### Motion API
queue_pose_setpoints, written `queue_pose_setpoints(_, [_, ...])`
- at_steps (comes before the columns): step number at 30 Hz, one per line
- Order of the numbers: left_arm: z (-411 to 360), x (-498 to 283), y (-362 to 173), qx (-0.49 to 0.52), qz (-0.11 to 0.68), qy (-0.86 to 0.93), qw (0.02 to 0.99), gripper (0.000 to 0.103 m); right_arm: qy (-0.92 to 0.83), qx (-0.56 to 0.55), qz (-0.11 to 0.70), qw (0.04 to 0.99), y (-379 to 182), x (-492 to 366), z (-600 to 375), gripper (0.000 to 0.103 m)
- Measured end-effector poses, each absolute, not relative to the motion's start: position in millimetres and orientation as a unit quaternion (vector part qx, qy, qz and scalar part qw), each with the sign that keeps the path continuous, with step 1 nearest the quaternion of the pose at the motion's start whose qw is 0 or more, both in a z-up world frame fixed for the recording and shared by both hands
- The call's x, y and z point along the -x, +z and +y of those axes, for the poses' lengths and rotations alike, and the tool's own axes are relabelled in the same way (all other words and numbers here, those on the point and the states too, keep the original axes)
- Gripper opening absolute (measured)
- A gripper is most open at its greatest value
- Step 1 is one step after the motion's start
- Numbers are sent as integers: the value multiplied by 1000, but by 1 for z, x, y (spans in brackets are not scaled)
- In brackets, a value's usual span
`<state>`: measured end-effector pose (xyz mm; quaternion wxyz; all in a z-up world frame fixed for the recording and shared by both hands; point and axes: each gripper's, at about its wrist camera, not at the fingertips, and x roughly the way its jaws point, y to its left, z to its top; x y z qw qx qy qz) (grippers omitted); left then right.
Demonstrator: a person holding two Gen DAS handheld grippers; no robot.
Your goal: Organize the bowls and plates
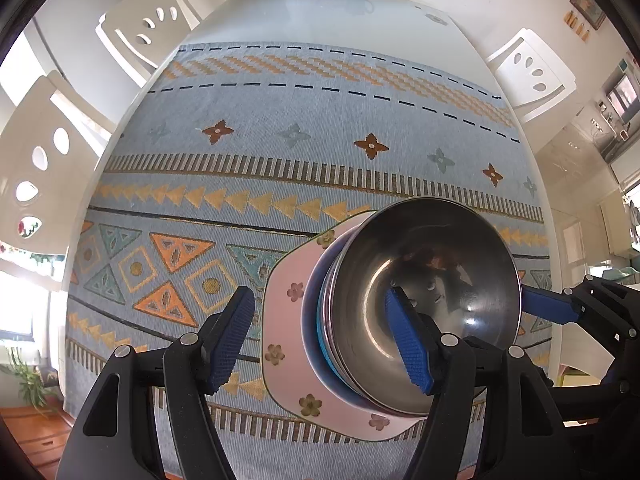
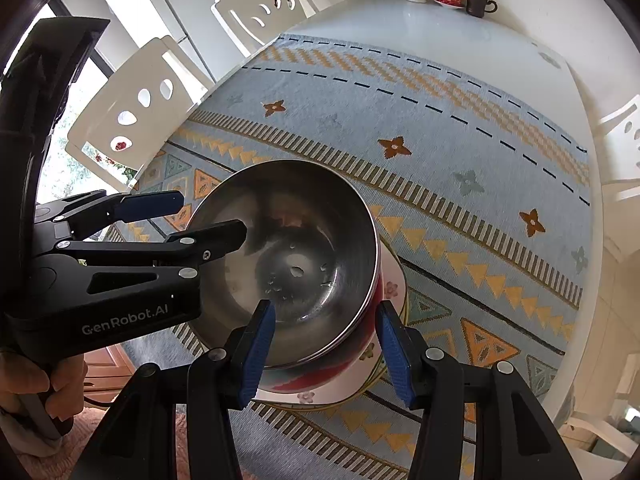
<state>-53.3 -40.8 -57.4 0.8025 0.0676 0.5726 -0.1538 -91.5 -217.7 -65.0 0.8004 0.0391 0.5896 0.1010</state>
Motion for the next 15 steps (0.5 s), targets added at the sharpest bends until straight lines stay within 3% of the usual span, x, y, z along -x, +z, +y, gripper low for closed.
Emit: queue_pose_setpoints(15, [-38,55,-55,-72,569,-154,804,68,105,-40,596,795,-68,90,-217,50])
